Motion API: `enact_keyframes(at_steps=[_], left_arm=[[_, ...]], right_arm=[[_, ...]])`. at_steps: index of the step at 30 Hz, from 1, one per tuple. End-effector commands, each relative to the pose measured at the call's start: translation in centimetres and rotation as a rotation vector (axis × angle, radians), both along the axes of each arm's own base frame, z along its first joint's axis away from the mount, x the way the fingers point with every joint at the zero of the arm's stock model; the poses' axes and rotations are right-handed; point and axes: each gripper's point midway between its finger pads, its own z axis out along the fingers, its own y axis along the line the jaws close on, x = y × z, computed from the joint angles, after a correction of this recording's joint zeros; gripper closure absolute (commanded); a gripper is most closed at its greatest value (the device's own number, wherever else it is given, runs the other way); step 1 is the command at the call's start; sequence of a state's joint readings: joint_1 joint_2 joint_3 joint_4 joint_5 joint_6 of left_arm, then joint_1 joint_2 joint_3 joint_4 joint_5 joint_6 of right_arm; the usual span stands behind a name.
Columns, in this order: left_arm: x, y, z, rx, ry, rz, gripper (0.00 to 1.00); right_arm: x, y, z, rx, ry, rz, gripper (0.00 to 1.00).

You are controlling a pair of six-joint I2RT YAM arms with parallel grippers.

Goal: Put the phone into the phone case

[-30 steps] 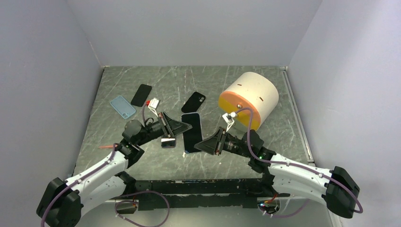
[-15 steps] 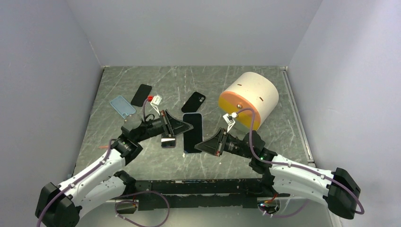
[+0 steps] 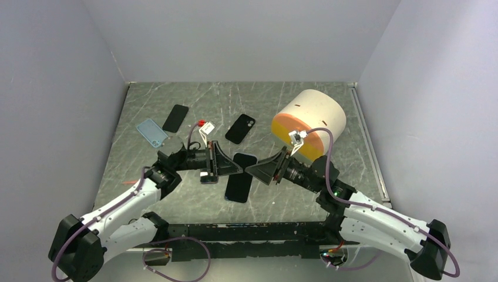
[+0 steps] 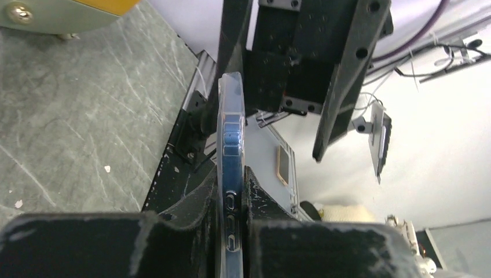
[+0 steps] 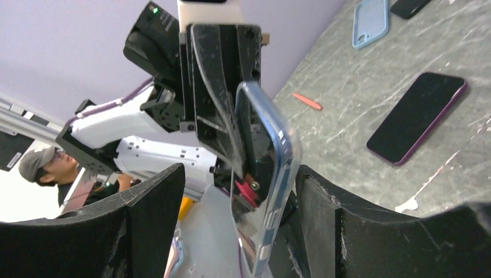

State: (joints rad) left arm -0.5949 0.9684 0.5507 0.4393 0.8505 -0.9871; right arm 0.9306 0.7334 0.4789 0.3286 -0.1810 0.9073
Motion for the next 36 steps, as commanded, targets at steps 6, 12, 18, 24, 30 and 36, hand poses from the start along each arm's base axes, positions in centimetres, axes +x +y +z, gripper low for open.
enact_keyframes(at_steps=[6, 12, 18, 24, 30, 36], left_arm=[[-2.4, 0.6, 4.6, -0.089, -0.194, -0.113, 0.97], [-1.0, 0.6, 3.3, -0.002, -0.128, -0.034, 0.98], [0.3, 0.9, 1.0, 0.109, -0.093, 0.045, 0.97], [0.8, 0.9, 1.0, 0.102, -0.096, 0.077, 0.97], [1.6, 0.7, 1.2, 0.099, -0.079, 0.113, 0.98], [3.2, 1.0, -0.9, 0.145, -0.013, 0.205, 0.97]], right_arm=[[1.0, -0.1, 4.1, 0.076, -0.072, -0.041, 0.46], [0.9, 0.3, 4.4, 0.080, -0.074, -0.018, 0.68], [1.1, 0.2, 4.1, 0.087, -0.060, -0.035, 1.00], [1.5, -0.1, 3.5, 0.058, -0.046, -0.057, 0.93], [2.3, -1.1, 2.4, -0.017, -0.026, -0.128, 0.52], [2.6, -2.9, 1.4, -0.059, -0.005, -0.200, 0.15]])
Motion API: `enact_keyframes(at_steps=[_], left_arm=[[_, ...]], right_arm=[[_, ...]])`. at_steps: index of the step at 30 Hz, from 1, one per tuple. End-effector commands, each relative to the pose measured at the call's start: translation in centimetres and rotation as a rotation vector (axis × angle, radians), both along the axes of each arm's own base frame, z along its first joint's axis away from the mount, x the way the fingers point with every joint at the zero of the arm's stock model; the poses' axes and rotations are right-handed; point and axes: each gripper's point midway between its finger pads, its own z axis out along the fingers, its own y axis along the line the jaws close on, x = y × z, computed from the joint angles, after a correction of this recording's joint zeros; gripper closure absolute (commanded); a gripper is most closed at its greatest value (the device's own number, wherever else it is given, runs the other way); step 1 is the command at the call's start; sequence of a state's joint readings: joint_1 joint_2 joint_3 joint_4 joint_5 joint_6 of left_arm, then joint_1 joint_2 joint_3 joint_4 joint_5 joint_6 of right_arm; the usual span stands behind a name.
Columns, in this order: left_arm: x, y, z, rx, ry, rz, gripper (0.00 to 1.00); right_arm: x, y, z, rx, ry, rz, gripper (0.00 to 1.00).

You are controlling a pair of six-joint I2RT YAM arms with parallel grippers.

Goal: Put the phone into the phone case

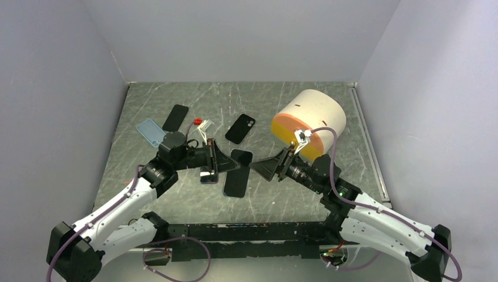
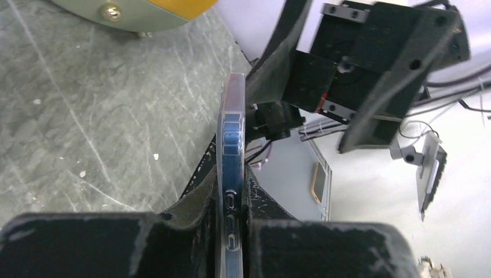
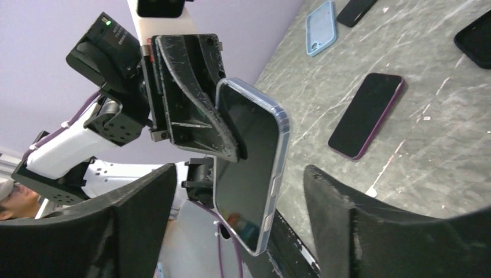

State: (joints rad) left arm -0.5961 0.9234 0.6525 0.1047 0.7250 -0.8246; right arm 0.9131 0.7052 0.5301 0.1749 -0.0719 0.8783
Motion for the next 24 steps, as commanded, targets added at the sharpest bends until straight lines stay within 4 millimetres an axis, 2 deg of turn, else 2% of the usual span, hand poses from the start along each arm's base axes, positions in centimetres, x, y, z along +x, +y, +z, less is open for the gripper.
enact_keyframes(at_steps=[1, 4, 11, 13, 24], left_arm=[[2.1, 0.2, -0.7, 0.022, 0.018, 0.109, 0.97], [3.2, 0.2, -2.6, 0.059, 0.088, 0.163, 0.98], [6.0, 0.4, -8.1, 0.141, 0.262, 0.326, 0.97], [6.5, 0.3, -9.2, 0.144, 0.307, 0.349, 0.98], [7.8, -2.1, -15.6, 0.190, 0.480, 0.344, 0.98]], right_arm=[[0.8, -1.8, 1.7, 0.007, -0.027, -0.097, 0.11], [0.6, -2.3, 1.8, 0.010, -0.041, -0.103, 0.02], [0.2, -3.5, 2.0, 0.018, -0.054, -0.127, 0.01], [0.1, -3.8, 1.9, 0.021, -0.054, -0.133, 0.01], [-0.3, -3.9, 1.6, 0.024, -0.047, -0.120, 0.01]])
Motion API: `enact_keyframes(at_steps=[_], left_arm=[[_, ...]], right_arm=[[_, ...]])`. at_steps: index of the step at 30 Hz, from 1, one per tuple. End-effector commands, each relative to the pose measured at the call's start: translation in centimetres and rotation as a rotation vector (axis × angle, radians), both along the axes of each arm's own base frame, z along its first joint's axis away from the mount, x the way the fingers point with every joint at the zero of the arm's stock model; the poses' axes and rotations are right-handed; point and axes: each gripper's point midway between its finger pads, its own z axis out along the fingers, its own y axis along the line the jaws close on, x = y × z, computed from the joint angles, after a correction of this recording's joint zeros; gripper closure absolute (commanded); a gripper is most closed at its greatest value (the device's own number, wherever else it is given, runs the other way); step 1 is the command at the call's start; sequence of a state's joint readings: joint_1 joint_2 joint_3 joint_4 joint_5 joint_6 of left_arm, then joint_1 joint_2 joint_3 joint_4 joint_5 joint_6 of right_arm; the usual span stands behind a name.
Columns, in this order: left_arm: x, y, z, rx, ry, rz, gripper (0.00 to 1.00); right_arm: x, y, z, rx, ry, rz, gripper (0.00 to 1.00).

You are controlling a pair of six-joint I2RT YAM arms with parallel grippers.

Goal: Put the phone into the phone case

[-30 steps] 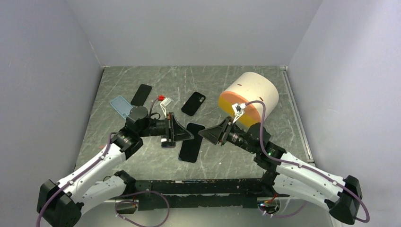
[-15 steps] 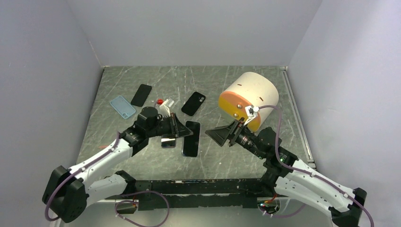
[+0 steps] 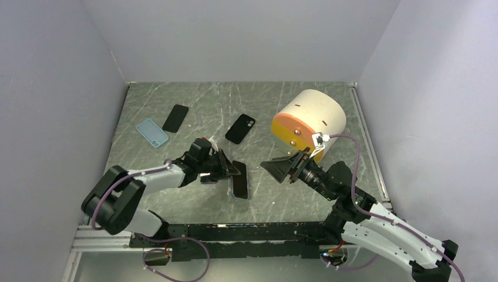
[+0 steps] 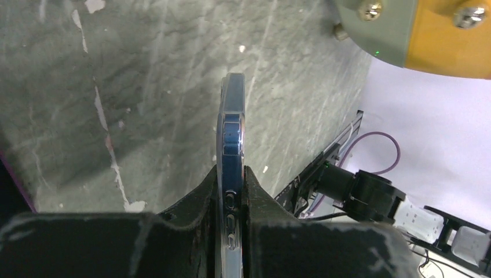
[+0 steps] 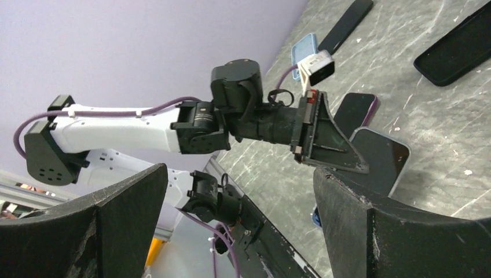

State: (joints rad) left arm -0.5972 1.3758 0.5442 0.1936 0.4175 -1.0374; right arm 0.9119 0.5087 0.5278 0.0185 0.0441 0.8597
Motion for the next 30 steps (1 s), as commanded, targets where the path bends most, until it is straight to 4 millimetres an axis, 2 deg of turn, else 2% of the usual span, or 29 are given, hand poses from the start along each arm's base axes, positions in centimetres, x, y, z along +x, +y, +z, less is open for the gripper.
enact_keyframes(at_steps=[1, 9, 14, 16, 19, 23, 30], left_arm=[[1.6, -2.4, 1.6, -0.098, -0.041, -0.002, 0.98], [1.9, -2.6, -1.6, -0.069, -0.003, 0.019, 0.89], [1.1, -2.2, -3.5, -0.027, 0.057, 0.016, 0.71], [0.7, -1.7, -4.1, 0.006, 0.068, 0.012, 0.67], [0.3, -1.0, -4.5, 0.050, 0.066, 0.009, 0.63], [0.0, -0.1, -5.0, 0.124, 0.074, 0.002, 0.63], [0.3, 0.8, -4.1, 0.189, 0.040, 0.007, 0.62]], right_arm=[[0.1, 0.0, 0.1, 0.009, -0.013, -0.002, 0.01], [0.1, 0.3, 0.3, -0.009, -0.011, 0.007, 0.01], [0.0, 0.2, 0.0, 0.010, -0.001, 0.004, 0.01], [0.1, 0.1, -0.4, 0.006, 0.006, 0.000, 0.01], [0.3, 0.1, -1.0, -0.009, 0.018, -0.012, 0.01], [0.5, 0.4, -1.1, -0.021, 0.017, -0.009, 0.01], [0.7, 0.8, -1.3, -0.041, 0.016, -0.003, 0.01]])
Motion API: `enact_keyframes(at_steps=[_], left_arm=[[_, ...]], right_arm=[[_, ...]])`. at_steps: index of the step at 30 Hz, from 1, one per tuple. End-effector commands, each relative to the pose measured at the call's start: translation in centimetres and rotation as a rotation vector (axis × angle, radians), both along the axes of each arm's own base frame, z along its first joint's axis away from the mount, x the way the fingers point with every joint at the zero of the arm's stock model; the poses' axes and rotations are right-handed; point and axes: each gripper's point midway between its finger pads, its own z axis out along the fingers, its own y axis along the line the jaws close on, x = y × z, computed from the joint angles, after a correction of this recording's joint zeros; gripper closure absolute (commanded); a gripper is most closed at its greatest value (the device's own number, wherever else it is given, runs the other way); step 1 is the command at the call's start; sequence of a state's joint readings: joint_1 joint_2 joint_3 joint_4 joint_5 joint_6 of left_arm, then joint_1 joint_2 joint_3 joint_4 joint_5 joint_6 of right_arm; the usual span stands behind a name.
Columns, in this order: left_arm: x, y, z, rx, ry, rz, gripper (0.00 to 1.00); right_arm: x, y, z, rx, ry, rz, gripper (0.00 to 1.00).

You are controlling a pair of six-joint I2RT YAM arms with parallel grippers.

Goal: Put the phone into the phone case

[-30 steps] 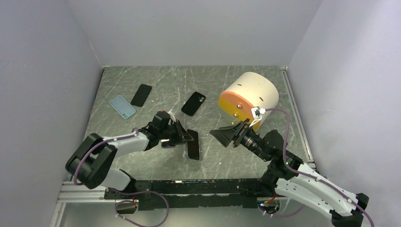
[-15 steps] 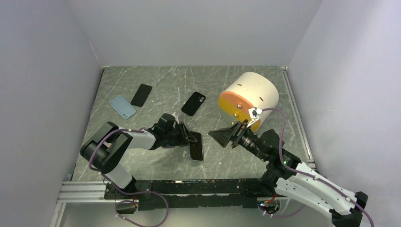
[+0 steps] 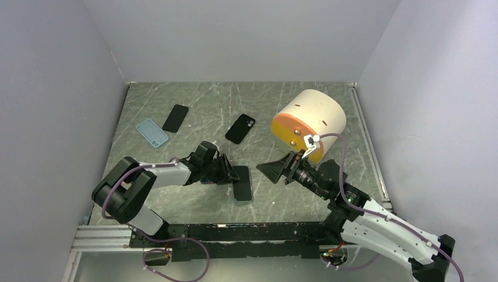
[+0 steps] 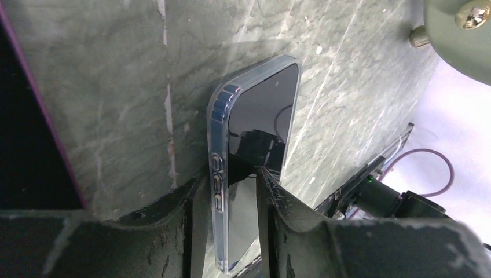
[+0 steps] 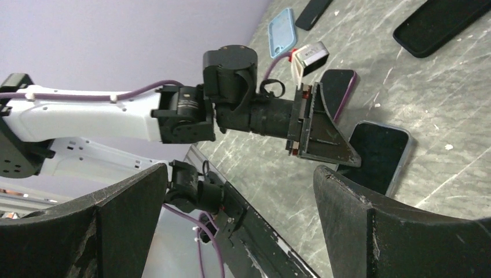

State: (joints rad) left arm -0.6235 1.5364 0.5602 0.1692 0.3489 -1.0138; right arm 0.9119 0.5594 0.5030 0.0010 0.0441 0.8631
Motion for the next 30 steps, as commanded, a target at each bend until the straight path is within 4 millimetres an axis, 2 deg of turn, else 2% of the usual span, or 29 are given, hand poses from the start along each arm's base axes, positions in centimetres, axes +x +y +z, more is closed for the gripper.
enact_keyframes(at_steps=[1, 7, 9, 11, 13, 15, 16, 20, 25, 27, 30], left_arm=[[0.8, 0.4, 1.6, 0.055, -0.058, -0.010, 0.62], [1.2, 0.8, 3.8, 0.085, -0.089, -0.013, 0.56], [1.4, 1.1, 4.7, 0.104, -0.107, -0.009, 0.51], [1.5, 1.9, 5.5, 0.144, -0.117, 0.001, 0.39], [1.9, 2.7, 6.5, 0.194, -0.150, 0.016, 0.31], [2.5, 3.9, 7.4, 0.255, -0.186, 0.039, 0.12], [2.8, 4.6, 7.6, 0.294, -0.195, 0.052, 0.07], [3.8, 7.6, 8.3, 0.442, -0.208, 0.104, 0.06], [5.3, 11.1, 8.0, 0.600, -0.174, 0.152, 0.06], [5.6, 11.9, 7.6, 0.654, -0.149, 0.159, 0.06], [5.9, 12.1, 6.5, 0.697, -0.115, 0.137, 0.06]], right_arm=[[0.3, 0.2, 1.5, 0.023, -0.044, -0.002, 0.01], [0.4, -0.2, 0.7, 0.006, -0.044, -0.018, 0.01], [0.4, -0.3, 0.5, 0.000, -0.044, -0.019, 0.01], [0.5, -0.3, 0.4, -0.013, -0.041, -0.024, 0.01], [0.6, -0.3, 0.7, -0.017, -0.045, -0.026, 0.01], [0.5, -0.3, 0.4, -0.039, -0.036, -0.023, 0.01], [0.5, -0.3, 0.3, -0.041, -0.036, -0.023, 0.01], [0.5, -0.3, 0.2, -0.044, -0.032, -0.019, 0.01], [0.3, -0.3, -0.1, -0.038, -0.020, -0.016, 0.01], [0.3, -0.3, 0.0, -0.034, -0.024, -0.016, 0.01], [0.4, -0.4, 0.2, -0.035, -0.030, -0.021, 0.01]])
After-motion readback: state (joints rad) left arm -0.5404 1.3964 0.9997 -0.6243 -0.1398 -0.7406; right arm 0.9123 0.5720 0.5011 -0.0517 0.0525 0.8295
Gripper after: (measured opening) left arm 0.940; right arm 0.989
